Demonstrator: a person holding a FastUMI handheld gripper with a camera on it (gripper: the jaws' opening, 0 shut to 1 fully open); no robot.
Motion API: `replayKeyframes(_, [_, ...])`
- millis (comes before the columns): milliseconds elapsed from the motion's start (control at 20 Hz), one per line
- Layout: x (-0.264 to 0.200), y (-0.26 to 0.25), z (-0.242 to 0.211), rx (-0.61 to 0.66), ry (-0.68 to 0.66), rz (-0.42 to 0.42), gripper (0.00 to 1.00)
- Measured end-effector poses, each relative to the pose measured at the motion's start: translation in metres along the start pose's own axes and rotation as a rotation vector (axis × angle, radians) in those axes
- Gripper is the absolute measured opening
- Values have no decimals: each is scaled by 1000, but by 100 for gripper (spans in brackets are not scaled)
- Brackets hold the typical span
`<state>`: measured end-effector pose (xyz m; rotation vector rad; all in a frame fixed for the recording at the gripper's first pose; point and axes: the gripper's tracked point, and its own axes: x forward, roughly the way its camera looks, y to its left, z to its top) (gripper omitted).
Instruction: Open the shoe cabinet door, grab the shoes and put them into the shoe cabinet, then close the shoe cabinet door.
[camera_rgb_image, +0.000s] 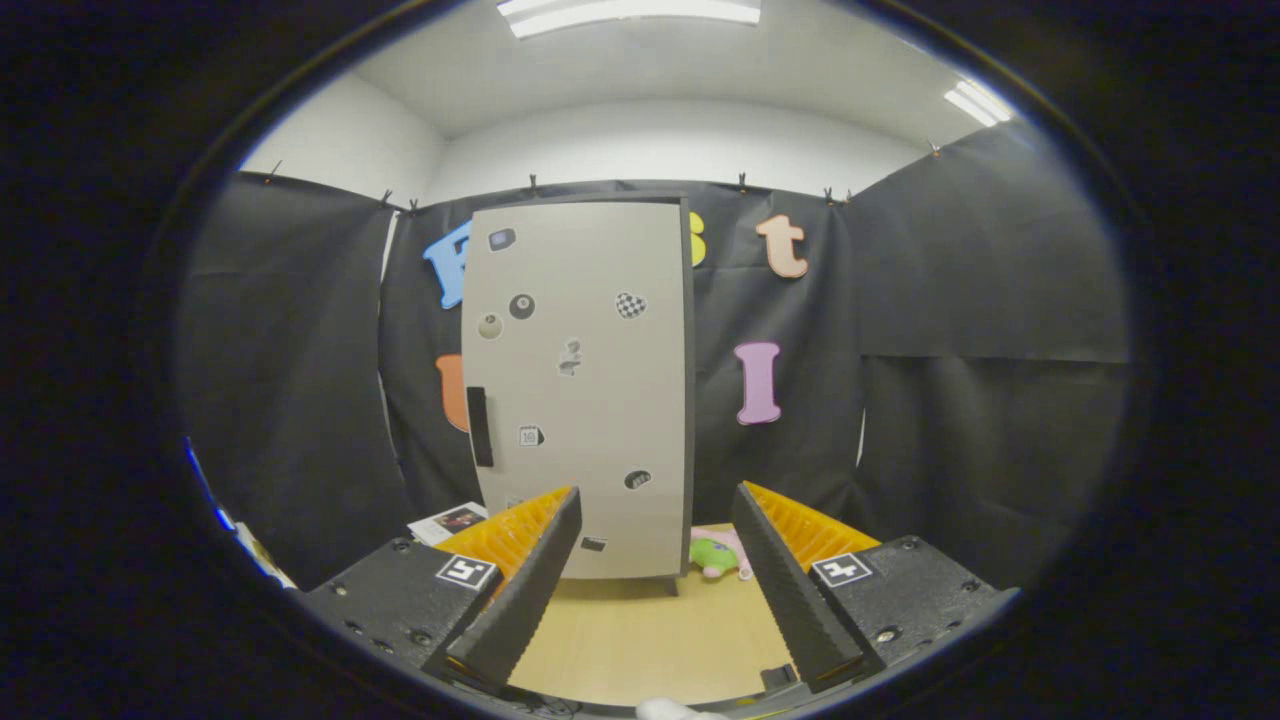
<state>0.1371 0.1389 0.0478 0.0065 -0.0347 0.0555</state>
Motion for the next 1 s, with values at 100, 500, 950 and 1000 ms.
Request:
replayKeyframes(100, [1,-1,0,0,2,-7,100])
replayKeyframes(500, [3,-1,-4,7,11,-9,99])
replayKeyframes(950, [1,0,-4,6,12,-8,99])
replayKeyframes(1000, [1,1,-4,5,12,-8,99])
